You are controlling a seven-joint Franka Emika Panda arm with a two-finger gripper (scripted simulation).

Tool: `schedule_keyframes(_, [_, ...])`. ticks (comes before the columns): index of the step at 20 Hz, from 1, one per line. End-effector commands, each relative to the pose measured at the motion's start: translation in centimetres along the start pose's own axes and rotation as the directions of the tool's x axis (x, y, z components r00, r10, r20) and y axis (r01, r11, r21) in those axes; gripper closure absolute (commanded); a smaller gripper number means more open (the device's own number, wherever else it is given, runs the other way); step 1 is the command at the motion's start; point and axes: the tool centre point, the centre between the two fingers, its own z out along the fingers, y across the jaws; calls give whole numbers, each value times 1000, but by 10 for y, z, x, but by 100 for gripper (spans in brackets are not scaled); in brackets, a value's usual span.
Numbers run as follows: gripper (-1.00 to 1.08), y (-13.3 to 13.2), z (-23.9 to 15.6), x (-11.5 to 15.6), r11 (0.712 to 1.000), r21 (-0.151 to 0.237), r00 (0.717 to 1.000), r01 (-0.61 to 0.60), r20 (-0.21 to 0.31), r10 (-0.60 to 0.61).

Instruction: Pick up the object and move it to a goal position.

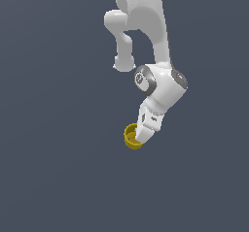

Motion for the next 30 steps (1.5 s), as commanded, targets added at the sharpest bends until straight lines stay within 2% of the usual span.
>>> schedule_keyframes(1, [108, 0, -14, -17, 1000, -3, 1000, -2, -1, 2])
schedule_keyframes(21, [108, -7, -158, -199, 1000, -3, 1000, -2, -4, 2])
schedule_keyframes(30, [108, -6, -201, -253, 1000, -3, 1000, -2, -3, 2])
